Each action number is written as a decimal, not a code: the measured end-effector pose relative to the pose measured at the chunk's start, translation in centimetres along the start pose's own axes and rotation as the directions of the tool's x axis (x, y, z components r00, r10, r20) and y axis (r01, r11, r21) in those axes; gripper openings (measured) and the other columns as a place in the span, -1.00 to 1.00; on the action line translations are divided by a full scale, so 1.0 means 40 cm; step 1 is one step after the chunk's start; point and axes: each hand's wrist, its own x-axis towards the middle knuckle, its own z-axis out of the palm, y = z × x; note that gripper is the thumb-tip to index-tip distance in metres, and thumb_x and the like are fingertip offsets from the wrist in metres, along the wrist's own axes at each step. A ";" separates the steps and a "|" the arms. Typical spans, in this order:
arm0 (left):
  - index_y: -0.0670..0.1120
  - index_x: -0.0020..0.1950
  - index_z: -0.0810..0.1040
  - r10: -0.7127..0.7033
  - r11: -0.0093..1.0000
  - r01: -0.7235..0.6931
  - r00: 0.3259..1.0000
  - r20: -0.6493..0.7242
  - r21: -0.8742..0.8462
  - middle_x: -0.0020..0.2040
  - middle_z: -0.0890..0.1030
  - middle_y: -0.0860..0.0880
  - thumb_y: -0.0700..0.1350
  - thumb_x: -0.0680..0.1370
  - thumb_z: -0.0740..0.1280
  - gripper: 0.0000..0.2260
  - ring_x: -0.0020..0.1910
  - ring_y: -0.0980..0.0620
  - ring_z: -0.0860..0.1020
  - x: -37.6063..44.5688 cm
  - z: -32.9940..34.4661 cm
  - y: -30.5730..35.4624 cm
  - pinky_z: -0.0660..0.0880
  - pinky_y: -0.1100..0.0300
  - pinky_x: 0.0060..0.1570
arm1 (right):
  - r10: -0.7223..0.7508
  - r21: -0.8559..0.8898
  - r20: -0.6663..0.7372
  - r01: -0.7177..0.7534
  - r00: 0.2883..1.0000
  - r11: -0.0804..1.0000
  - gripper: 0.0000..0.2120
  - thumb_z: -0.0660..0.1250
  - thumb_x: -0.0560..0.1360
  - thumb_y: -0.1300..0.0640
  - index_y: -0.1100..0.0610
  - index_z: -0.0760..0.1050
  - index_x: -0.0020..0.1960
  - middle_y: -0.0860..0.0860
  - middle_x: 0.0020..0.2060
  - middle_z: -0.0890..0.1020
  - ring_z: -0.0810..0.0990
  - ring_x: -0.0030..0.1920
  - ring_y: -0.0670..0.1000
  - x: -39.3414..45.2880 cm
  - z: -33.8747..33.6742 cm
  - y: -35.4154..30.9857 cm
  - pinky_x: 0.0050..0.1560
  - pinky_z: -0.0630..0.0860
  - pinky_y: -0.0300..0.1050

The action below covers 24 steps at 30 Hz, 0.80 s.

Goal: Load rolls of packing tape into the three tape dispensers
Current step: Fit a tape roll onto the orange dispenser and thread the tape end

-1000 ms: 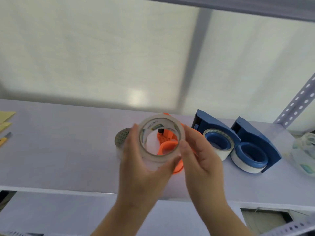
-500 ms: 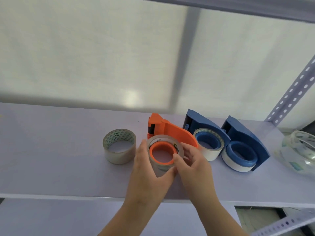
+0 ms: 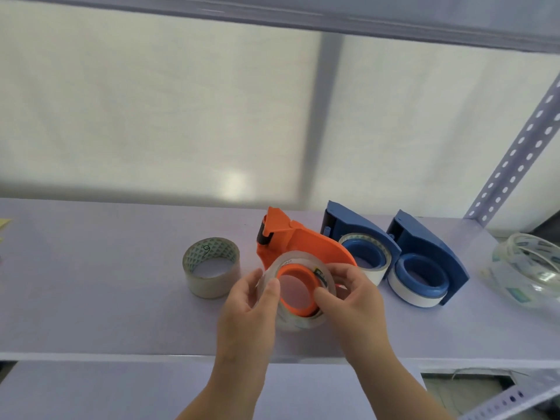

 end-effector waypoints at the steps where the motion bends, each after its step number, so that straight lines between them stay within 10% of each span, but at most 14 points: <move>1: -0.01 0.29 0.47 0.003 1.000 -0.003 1.000 -0.001 -0.004 0.13 0.59 0.12 -0.09 0.54 0.32 -0.68 0.09 0.24 0.54 -0.007 0.004 0.003 0.42 0.32 0.02 | -0.007 0.002 -0.009 0.007 1.000 1.000 -0.70 0.43 0.32 0.25 -0.04 0.56 -0.02 -0.13 -0.12 0.67 0.64 -0.08 -0.05 -0.004 0.000 0.000 -0.06 0.64 -0.06; 12: -0.03 0.06 0.63 -0.166 0.986 0.156 0.951 0.261 0.061 -0.01 0.72 -0.02 0.43 0.26 0.33 -0.38 0.01 0.00 0.67 -0.051 0.000 0.004 0.54 -0.02 0.12 | -0.028 0.188 -0.055 0.038 0.998 0.982 -0.70 0.43 0.31 0.34 -0.06 0.58 -0.15 -0.05 -0.19 0.71 0.70 -0.17 0.07 -0.049 -0.029 0.034 -0.19 0.64 0.01; 20: -0.24 -0.09 0.69 -0.091 0.958 0.212 0.861 0.501 -0.191 -0.17 0.70 -0.26 -0.06 0.38 0.33 -0.71 -0.24 -0.11 0.67 -0.063 -0.015 0.015 0.62 0.07 -0.29 | -0.018 0.499 0.196 -0.084 0.980 0.863 -0.71 0.20 0.45 0.42 0.10 0.58 -0.07 0.19 -0.11 0.70 0.66 -0.06 0.22 -0.077 -0.042 0.044 -0.18 0.58 -0.01; 24: -0.17 -0.01 0.68 -0.043 0.973 0.151 0.862 0.504 -0.175 -0.03 0.70 -0.25 -0.15 0.38 0.39 -0.77 -0.03 -0.21 0.66 -0.067 -0.022 0.021 0.57 -0.10 0.04 | -0.131 0.558 0.247 -0.030 0.960 0.829 -0.61 0.20 0.32 0.28 0.10 0.63 0.06 0.08 0.06 0.69 0.62 0.15 0.08 -0.075 -0.093 0.025 0.06 0.53 -0.14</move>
